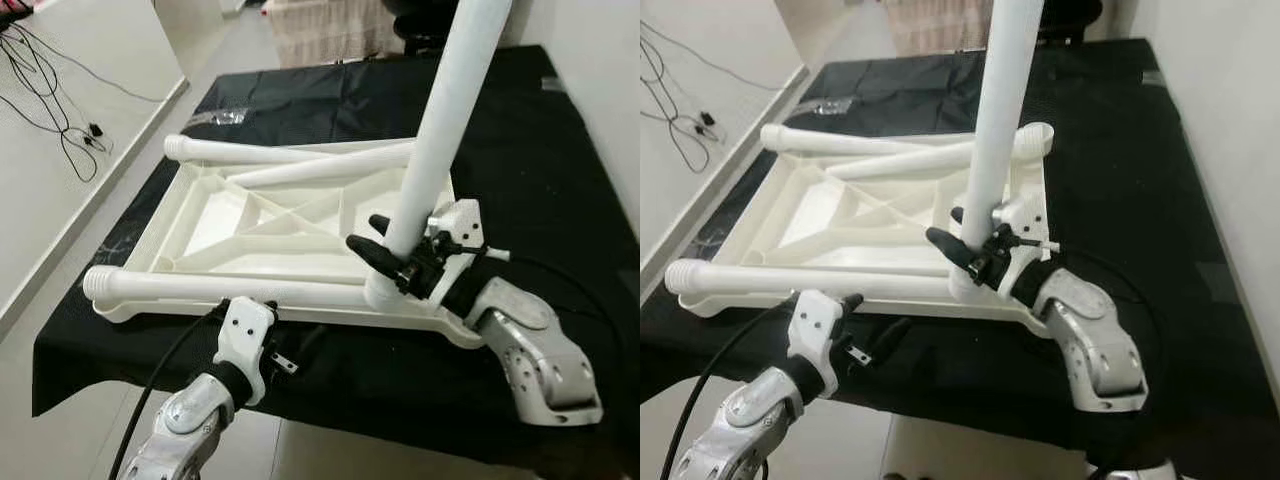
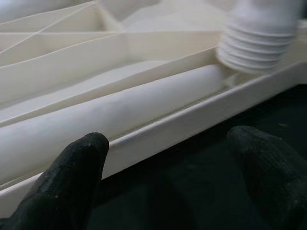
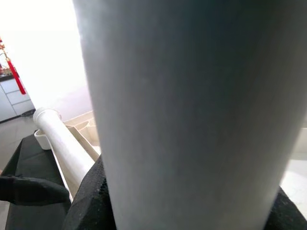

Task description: Building children table

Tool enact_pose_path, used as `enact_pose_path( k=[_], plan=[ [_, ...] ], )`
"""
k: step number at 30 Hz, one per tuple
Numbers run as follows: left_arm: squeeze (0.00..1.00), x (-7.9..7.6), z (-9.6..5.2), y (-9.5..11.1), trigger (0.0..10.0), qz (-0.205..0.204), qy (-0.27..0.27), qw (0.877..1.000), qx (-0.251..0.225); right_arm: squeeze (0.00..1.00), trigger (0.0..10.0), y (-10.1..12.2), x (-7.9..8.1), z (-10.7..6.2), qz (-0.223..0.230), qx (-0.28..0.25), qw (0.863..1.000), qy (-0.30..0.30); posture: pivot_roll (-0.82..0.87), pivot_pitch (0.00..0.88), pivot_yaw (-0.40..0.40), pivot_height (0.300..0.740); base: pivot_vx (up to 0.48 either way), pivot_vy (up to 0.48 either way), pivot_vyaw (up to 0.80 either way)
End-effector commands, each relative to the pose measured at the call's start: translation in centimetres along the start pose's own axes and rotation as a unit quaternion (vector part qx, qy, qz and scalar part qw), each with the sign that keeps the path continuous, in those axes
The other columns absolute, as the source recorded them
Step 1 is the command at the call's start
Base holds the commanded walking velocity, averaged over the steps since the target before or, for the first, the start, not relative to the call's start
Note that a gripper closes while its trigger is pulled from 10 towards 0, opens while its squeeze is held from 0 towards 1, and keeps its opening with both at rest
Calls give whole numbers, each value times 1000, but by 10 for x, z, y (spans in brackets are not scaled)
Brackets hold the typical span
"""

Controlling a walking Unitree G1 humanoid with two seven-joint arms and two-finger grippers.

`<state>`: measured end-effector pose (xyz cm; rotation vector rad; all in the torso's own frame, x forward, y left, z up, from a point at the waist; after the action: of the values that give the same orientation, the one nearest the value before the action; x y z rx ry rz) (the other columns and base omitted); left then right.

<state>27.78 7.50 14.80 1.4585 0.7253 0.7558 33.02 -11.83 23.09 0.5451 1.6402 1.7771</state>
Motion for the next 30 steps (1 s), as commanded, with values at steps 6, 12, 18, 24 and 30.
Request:
enact_pose_path(
  k=[6, 12, 18, 24, 30],
  plan=[
    [0, -10, -6, -3, 10000, 10, -41, 999, 16, 0, 10000, 7, 10, -7, -12, -15, 998, 53, -47, 241, 137, 740, 0, 0, 0],
    [0, -20, -10, 3, 10000, 4, -76, 997, 8, 0, 10000, 5, 25, -8, -17, -17, 993, 115, -37, 255, 142, 740, 0, 0, 0],
    [0, -33, -23, 0, 10000, 10, -127, 991, 38, 0, 10000, 23, 44, -16, -20, -34, 976, 216, 20, 287, 172, 740, 0, 0, 0],
    [0, -44, -39, -3, 10000, -3, -165, 984, 60, 0, 10000, 24, 49, -28, -35, -6, 961, 275, 34, 310, 174, 740, 0, 0, 0],
    [0, -57, -51, -4, 10000, 4, -191, 979, 75, 0, 10000, 16, 48, -36, -37, 17, 953, 301, 46, 329, 185, 740, 0, 0, 0]
  ],
)
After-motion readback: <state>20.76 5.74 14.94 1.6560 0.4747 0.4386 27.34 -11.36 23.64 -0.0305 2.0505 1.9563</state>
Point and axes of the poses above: a point about 5 cm out from each wrist's last joint towards the gripper, its own z axis pointing out of the wrist towards the gripper, its own y axis along the axis of the wrist's last joint, x = y × z, the point moved 5 cm from there along z, pointing out of the wrist towards the gripper, and after that the axes turned 1 degree about -z, right-handed, at the moved point
